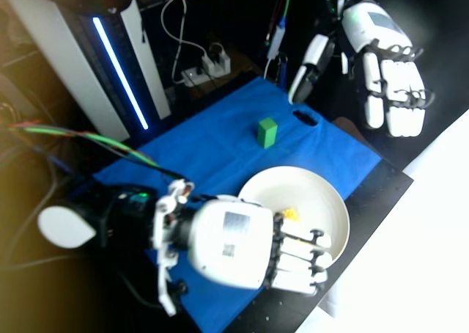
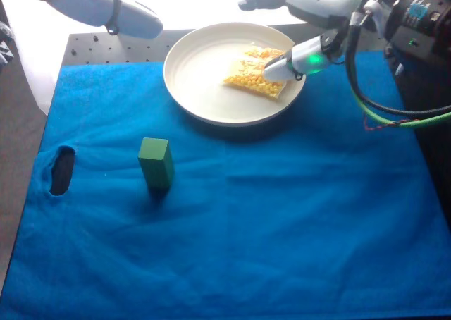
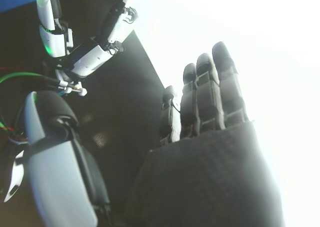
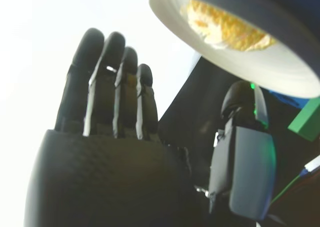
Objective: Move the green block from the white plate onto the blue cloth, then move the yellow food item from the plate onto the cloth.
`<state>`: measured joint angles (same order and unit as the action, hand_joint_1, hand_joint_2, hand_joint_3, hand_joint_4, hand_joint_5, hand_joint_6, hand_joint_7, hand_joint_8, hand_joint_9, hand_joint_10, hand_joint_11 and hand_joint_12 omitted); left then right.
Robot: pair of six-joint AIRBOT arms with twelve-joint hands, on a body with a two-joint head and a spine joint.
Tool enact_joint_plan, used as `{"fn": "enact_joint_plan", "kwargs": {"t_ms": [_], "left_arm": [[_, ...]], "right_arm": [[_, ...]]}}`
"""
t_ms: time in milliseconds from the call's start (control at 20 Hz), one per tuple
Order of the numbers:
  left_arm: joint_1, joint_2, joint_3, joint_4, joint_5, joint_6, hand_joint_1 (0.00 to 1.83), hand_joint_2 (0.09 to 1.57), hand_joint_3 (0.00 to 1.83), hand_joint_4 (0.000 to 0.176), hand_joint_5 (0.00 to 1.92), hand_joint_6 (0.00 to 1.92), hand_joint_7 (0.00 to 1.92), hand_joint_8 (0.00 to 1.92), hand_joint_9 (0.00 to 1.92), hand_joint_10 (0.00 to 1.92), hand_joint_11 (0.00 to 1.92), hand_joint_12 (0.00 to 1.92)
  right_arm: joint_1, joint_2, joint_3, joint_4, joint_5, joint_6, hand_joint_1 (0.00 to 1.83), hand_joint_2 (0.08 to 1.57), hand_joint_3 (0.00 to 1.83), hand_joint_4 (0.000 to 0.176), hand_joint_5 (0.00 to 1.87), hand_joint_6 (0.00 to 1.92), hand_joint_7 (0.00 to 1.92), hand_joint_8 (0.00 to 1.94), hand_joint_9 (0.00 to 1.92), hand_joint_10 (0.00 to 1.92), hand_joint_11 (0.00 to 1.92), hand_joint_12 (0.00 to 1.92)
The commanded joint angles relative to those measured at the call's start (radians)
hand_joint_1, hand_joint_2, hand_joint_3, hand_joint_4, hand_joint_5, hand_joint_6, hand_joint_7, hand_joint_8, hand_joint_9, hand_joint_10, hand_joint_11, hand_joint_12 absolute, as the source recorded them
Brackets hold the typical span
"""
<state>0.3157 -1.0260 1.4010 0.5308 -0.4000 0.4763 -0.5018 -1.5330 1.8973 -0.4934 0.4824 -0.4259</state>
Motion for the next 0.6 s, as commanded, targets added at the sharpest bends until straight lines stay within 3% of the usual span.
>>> {"fn": "enact_joint_plan", "kwargs": {"t_ms": [0,50,100,150,200,250,350,400,450,500,550], "left_arm": [[-0.018,-0.002,0.004,-0.027,-0.101,-0.002,0.72,0.83,0.0,0.176,0.1,0.01,0.21,0.01,0.23,0.01,0.14,0.44],[-0.021,-0.003,0.003,-0.026,-0.102,-0.002,0.73,0.84,0.0,0.176,0.1,0.01,0.23,0.01,0.25,0.01,0.15,0.44],[-0.023,-0.003,0.002,-0.024,-0.103,-0.002,0.72,0.84,0.0,0.176,0.1,0.01,0.23,0.01,0.25,0.01,0.16,0.45],[-0.025,-0.003,0.0,-0.022,-0.103,-0.002,0.71,0.85,0.0,0.176,0.09,0.0,0.22,0.01,0.24,0.01,0.15,0.45],[-0.025,-0.003,0.0,-0.022,-0.104,-0.002,0.7,0.86,0.01,0.176,0.09,0.0,0.23,0.01,0.26,0.01,0.17,0.45],[-0.025,-0.003,-0.001,-0.021,-0.106,-0.002,0.71,0.86,0.01,0.176,0.1,0.0,0.23,0.01,0.27,0.01,0.17,0.45],[-0.026,-0.004,-0.002,-0.021,-0.108,-0.002,0.74,0.86,0.0,0.176,0.11,0.01,0.24,0.01,0.27,0.01,0.16,0.45],[-0.026,-0.004,-0.003,-0.021,-0.108,-0.002,0.75,0.85,0.0,0.176,0.12,0.01,0.25,0.01,0.27,0.01,0.16,0.44],[-0.026,-0.004,-0.003,-0.021,-0.108,-0.002,0.75,0.84,0.0,0.176,0.13,0.0,0.26,0.0,0.28,0.0,0.17,0.41],[-0.026,-0.004,-0.005,-0.021,-0.109,-0.002,0.73,0.84,0.0,0.176,0.13,0.0,0.25,0.0,0.28,0.0,0.18,0.41],[-0.026,-0.005,-0.005,-0.021,-0.111,-0.002,0.7,0.85,0.01,0.176,0.11,0.0,0.24,0.0,0.28,0.0,0.18,0.41]], "right_arm": [[0.015,-0.001,0.009,0.033,0.084,0.0,0.74,0.87,0.0,0.002,0.36,0.0,0.45,0.0,0.55,0.03,0.2,1.33],[0.015,-0.007,0.013,0.03,0.082,0.0,0.71,0.85,0.0,0.007,0.37,0.0,0.47,0.01,0.56,0.03,0.2,1.33],[0.015,-0.016,0.018,0.017,0.082,0.0,0.68,0.84,0.0,0.011,0.37,0.0,0.45,0.0,0.48,0.01,0.04,1.33],[0.015,-0.023,0.023,0.002,0.082,0.0,0.66,0.84,0.0,0.022,0.38,0.0,0.44,0.0,0.45,0.0,0.01,1.3],[0.015,-0.026,0.027,-0.006,0.082,0.0,0.64,0.85,0.0,0.018,0.37,0.0,0.41,0.0,0.41,0.0,0.0,1.21],[0.015,-0.026,0.031,-0.015,0.082,0.0,0.66,0.87,0.0,0.0,0.35,0.0,0.41,0.0,0.43,0.01,0.0,1.27],[0.015,-0.032,0.032,-0.021,0.082,0.0,0.71,0.85,0.0,0.0,0.37,0.0,0.4,0.0,0.42,0.0,0.0,1.19],[0.015,-0.038,0.033,-0.023,0.082,0.0,0.7,0.85,0.0,0.0,0.4,0.0,0.75,0.23,0.57,0.71,0.22,1.62],[0.015,-0.042,0.036,-0.024,0.082,0.0,0.72,0.88,0.0,0.0,0.39,0.0,0.82,0.4,0.58,1.13,0.35,1.83],[0.014,-0.049,0.04,-0.029,0.081,0.0,0.7,0.86,0.0,0.0,0.37,0.0,0.84,0.58,0.63,1.29,0.44,1.9],[0.014,-0.052,0.041,-0.03,0.08,0.0,0.67,0.84,0.0,0.0,0.36,0.0,0.83,0.99,0.74,1.55,0.64,1.92]]}}
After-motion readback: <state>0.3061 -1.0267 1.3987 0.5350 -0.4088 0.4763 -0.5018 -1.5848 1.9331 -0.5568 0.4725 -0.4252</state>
